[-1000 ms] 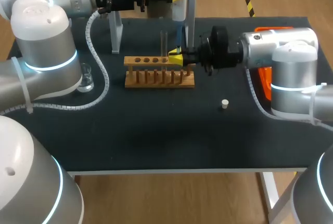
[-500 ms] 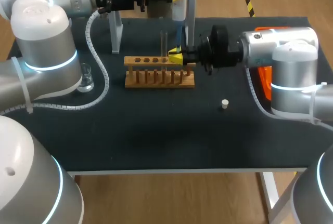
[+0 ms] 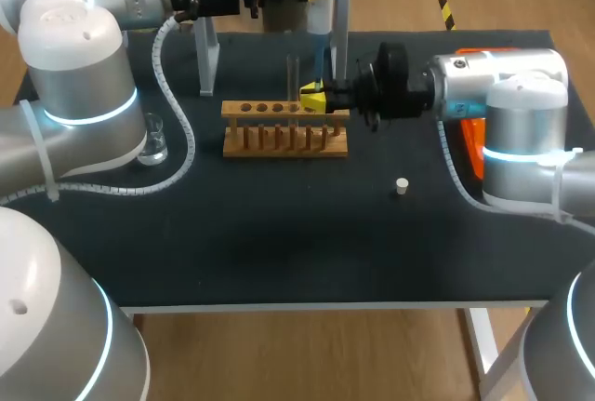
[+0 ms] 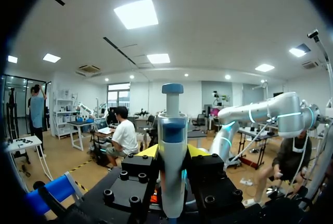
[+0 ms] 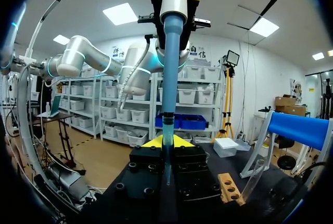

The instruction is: Invert the test tube, pick up the pipette, mount the tip to pipette, aspirate from beaker and dispense into the tube, eject the tip, return the pipette, and cap with the stopper.

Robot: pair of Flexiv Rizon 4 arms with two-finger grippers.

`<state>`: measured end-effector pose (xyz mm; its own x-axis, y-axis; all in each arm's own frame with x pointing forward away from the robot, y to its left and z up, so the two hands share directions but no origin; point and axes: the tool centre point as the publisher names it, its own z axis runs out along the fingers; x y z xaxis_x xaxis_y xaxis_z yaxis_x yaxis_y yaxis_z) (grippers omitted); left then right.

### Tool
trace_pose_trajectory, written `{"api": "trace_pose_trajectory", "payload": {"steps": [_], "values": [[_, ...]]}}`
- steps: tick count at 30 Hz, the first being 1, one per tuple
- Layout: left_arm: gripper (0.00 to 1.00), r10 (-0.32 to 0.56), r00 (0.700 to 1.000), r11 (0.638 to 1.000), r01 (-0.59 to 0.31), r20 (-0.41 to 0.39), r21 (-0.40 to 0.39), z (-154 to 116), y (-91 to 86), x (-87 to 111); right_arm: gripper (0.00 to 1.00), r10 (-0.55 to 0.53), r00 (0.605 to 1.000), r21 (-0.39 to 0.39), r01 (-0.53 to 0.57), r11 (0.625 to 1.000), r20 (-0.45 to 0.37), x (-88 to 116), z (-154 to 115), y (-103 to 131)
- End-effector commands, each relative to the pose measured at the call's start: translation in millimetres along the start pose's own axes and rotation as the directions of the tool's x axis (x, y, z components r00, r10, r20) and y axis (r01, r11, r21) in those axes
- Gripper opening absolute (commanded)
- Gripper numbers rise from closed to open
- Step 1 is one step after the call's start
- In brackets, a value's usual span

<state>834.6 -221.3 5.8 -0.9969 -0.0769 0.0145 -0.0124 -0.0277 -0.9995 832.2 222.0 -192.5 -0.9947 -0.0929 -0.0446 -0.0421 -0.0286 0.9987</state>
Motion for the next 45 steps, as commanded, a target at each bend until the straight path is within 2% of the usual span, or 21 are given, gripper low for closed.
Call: {"api": "trace_pose_trajectory", "payload": {"steps": [1,11,17,18,19,20,28,37,45], "values": [[0.00,-0.001,1.000,1.000,0.001,0.002,0.000,0.6,4.8,0.0,0.00,0.000,1.000,-0.001,0.000,1.000,0.003,-0.4,-0.5,9.7],[0.00,-0.001,1.000,1.000,0.001,0.002,0.000,0.6,4.8,0.0,0.00,-0.017,1.000,-0.017,0.017,1.000,0.006,-4.1,-0.3,26.3],[0.00,-0.001,1.000,1.000,0.001,0.002,0.000,0.6,4.8,0.0,0.02,-0.024,1.000,-0.003,0.024,1.000,0.010,-3.6,-0.9,24.7],[0.00,-0.001,1.000,1.000,0.001,0.002,0.000,0.6,4.8,0.0,0.35,-0.021,1.000,0.001,0.021,1.000,0.010,-2.9,-1.1,21.8],[0.00,-0.001,1.000,1.000,0.001,0.002,0.000,0.6,4.8,0.0,0.82,-0.019,1.000,0.008,0.019,1.000,0.012,-2.2,-1.3,18.8],[0.00,-0.001,1.000,1.000,0.001,0.002,0.000,0.6,4.8,0.0,1.00,-0.019,1.000,0.014,0.019,1.000,0.013,-1.5,-1.5,15.8],[0.00,-0.001,1.000,1.000,0.001,0.002,0.000,0.6,4.8,0.0,1.00,-0.011,1.000,0.055,0.011,0.998,0.012,3.2,-13.3,-3.9],[0.00,-0.001,1.000,1.000,0.001,0.002,0.000,0.6,4.8,0.0,1.00,-0.032,0.999,0.127,0.031,0.991,0.010,14.9,-44.4,-18.9],[0.00,-0.001,1.000,1.000,0.001,0.002,0.000,0.6,4.8,0.0,1.00,-0.034,0.999,0.156,0.030,0.987,0.021,22.9,-68.0,-26.4]]}}
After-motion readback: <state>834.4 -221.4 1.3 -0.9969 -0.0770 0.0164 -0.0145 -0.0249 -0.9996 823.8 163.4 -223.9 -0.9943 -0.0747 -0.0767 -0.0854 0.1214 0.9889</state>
